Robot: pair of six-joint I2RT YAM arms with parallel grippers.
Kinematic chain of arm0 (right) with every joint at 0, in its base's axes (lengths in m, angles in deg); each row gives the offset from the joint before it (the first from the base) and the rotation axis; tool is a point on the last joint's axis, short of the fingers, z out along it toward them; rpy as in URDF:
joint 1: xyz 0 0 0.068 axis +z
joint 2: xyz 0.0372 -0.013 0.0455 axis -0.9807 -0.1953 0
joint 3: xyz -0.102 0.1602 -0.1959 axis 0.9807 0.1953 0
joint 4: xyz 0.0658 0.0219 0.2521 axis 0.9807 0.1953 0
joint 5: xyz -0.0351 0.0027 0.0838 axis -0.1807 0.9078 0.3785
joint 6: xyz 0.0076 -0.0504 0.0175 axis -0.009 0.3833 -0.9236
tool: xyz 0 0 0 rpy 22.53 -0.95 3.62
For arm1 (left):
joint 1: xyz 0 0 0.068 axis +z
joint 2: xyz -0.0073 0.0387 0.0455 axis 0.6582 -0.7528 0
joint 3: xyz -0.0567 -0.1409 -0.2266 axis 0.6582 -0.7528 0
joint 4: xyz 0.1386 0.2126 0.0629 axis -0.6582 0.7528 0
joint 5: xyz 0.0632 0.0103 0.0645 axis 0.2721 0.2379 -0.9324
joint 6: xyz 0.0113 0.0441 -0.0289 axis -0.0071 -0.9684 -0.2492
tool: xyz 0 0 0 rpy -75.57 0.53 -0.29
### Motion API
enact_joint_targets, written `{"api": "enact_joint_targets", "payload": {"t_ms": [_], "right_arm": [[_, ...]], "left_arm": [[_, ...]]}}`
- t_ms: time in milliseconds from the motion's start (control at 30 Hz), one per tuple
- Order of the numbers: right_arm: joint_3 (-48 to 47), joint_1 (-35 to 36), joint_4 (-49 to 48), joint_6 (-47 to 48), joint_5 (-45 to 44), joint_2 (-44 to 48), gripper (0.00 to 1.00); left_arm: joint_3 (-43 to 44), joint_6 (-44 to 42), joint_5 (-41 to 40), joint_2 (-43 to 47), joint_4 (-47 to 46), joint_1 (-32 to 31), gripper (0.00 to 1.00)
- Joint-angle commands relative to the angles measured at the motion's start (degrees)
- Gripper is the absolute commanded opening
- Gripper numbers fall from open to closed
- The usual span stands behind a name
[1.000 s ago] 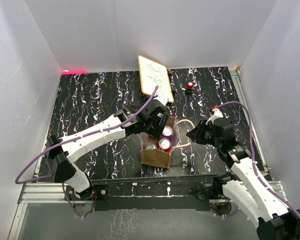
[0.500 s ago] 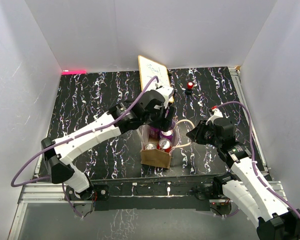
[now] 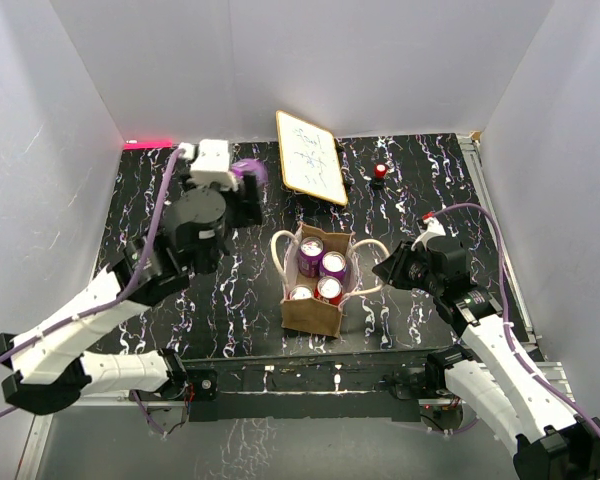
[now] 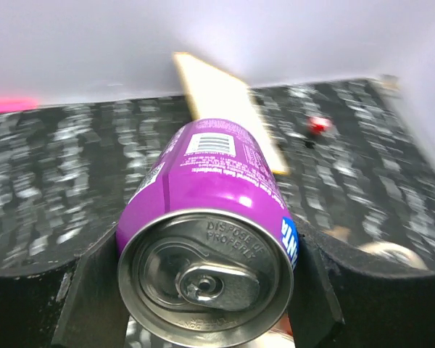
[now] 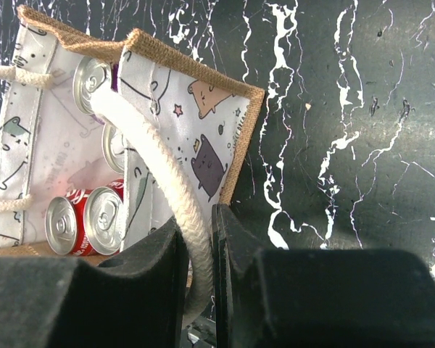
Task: Take the beverage out of the canvas bag
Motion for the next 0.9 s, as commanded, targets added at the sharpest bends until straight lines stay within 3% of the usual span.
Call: {"api": "enact_joint_targets", "payload": {"t_ms": [0,133,300,367,433,533,667,867], "right_arm": [[0.62,-0.1,-3.21,0.64,0.15,0.35,0.2],[0.68,-0.15,-3.24,0.62,0.41,0.35,0.2],[0.75,-0.15,-3.25,0.44,0.99,-0.11,0.2],[0.69,-0.11,-3.07,0.36,1.23,-0.09,0.2],[0.79,-0.12,-3.02,0.27,1.45,0.02,0.2],[0.72,-0.12,-3.0,0.18,1.63,0.15,0.2],[0.98,-0.12,-2.99,-0.16,1.6,0.52,0.2],[0.99,-0.1,-3.15,-0.09,0.96,0.13,0.2]], "left_arm": [[-13.6,-9.35,-30.29,6.88,-9.81,0.57,0.0],[-25.16,-2.35,-29.61,10.28,-6.39,1.94,0.0],[-30.37,14.71,-16.35,7.83,4.6,10.05,0.0],[-31.79,14.56,-8.48,5.78,3.64,15.93,0.0],[-32.77,9.01,2.4,2.99,-0.84,21.9,0.0],[-28.12,6.71,13.37,-4.57,0.28,29.58,0.0],[-18.54,2.86,17.06,-15.4,2.29,35.27,0.0],[-1.89,4.88,25.27,-33.66,10.83,44.9,0.0]]}}
